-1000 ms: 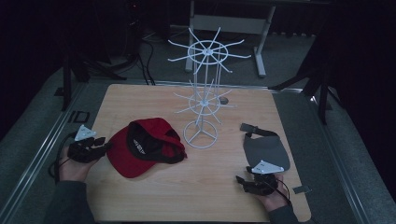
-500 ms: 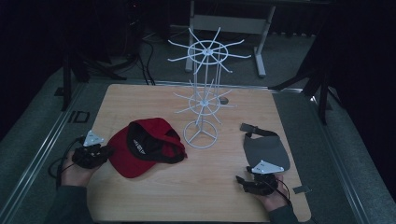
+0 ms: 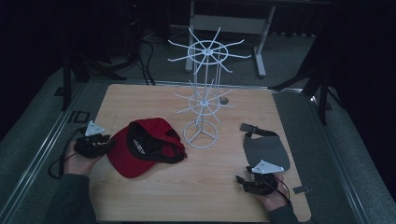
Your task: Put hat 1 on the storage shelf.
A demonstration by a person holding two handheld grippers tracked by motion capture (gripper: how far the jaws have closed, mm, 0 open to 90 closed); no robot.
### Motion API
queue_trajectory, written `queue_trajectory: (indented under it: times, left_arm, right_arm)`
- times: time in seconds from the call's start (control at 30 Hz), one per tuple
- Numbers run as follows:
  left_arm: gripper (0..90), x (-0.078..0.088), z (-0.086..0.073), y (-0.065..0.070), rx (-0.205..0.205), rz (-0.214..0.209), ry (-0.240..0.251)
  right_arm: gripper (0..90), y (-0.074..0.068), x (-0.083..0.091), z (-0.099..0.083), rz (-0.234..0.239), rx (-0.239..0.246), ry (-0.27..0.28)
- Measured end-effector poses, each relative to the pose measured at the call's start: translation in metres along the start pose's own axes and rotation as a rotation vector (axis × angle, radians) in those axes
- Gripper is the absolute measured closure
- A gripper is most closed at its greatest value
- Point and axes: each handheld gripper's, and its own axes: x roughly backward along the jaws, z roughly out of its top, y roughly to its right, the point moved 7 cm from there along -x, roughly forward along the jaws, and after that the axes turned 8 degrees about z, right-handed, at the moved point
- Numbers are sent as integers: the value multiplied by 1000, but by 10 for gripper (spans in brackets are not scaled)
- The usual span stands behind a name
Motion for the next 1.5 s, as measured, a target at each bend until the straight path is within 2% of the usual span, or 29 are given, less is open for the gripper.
queue_trajectory:
  times: [0.17, 0.3, 0.33, 0.4, 0.53, 0.57, 0.73, 0.77, 0.8, 0.93, 1.1, 1.5]
  left_arm:
    - [748, 11, -7, 6, 8, 0, -9]
    - [759, 16, -16, 14, -5, -10, -20]
    - [761, 19, -22, 20, -3, -30, -27]
    - [761, 21, -25, 23, -3, -40, -29]
    - [757, 27, -32, 36, 2, -91, -35]
    - [755, 27, -32, 36, 2, -91, -35]
    - [744, 32, -30, 56, -37, -190, -32]
    - [735, 32, -30, 56, -37, -190, -32]
    - [727, 33, -29, 62, -61, -233, -33]
    - [660, 27, -27, 63, -74, -231, -43]
    - [604, 16, -22, 68, -91, -266, -68]
    - [584, 8, -27, 77, -93, -339, -122]
  right_arm:
    - [384, 0, 0, 0, 0, 0, 0]
    - [383, 0, 0, 0, 0, 0, 0]
    - [384, 0, 0, 0, 0, 0, 0]
    - [384, 0, 0, 0, 0, 0, 0]
    - [383, 0, 0, 0, -1, -2, -1]
    - [383, 0, 0, 0, -1, -1, 0]
    - [382, 0, 0, 0, -1, 0, 0]
    - [382, 0, 0, 0, -1, 0, 0]
    - [382, 0, 0, 0, -1, 0, 1]
    - [382, 0, 0, 0, -1, 0, 1]
    - [382, 0, 0, 0, -1, -1, 0]
    - [380, 0, 0, 0, 0, -1, 1]
